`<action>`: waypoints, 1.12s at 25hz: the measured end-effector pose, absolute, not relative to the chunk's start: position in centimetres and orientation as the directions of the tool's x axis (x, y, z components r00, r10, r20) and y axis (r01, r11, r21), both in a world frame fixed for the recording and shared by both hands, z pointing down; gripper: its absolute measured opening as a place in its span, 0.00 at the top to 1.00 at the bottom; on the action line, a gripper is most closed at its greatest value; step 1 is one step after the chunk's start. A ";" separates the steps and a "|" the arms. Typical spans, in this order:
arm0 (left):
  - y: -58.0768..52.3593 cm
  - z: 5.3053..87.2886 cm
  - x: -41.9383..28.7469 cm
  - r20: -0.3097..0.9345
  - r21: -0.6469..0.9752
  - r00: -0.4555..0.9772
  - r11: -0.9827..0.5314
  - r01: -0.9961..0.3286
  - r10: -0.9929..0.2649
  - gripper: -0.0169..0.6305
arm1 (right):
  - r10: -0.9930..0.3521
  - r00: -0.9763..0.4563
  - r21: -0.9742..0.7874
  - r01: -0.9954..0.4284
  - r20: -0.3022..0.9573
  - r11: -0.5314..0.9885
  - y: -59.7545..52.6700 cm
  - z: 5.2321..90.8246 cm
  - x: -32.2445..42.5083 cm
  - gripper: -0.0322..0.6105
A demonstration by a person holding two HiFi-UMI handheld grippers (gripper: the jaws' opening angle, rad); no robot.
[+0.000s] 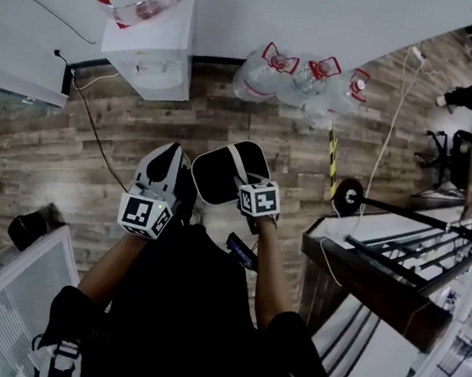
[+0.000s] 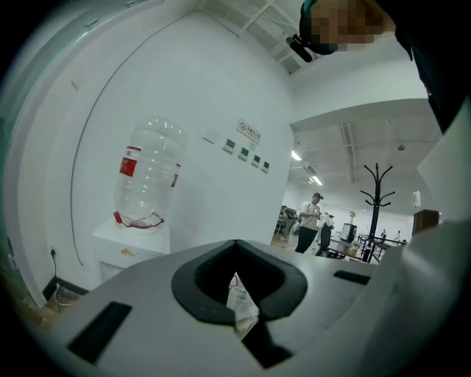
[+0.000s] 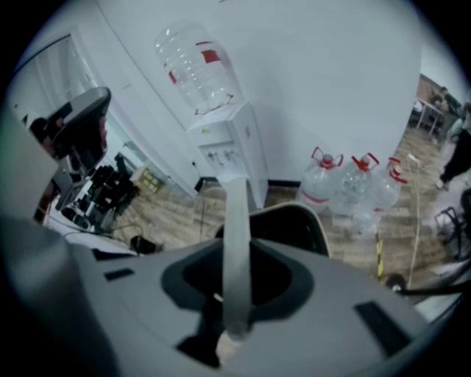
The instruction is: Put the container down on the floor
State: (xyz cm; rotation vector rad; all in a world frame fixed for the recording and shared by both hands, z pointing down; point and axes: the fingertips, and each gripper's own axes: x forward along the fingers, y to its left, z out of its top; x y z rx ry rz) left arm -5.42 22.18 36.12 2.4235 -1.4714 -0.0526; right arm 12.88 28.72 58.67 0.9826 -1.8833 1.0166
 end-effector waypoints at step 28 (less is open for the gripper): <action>3.9 36.8 -10.5 0.116 0.305 0.409 -0.360 -0.882 -0.905 0.93 | -0.159 -0.443 -0.263 -0.745 0.883 0.613 8.5 57.7 8.1 0.78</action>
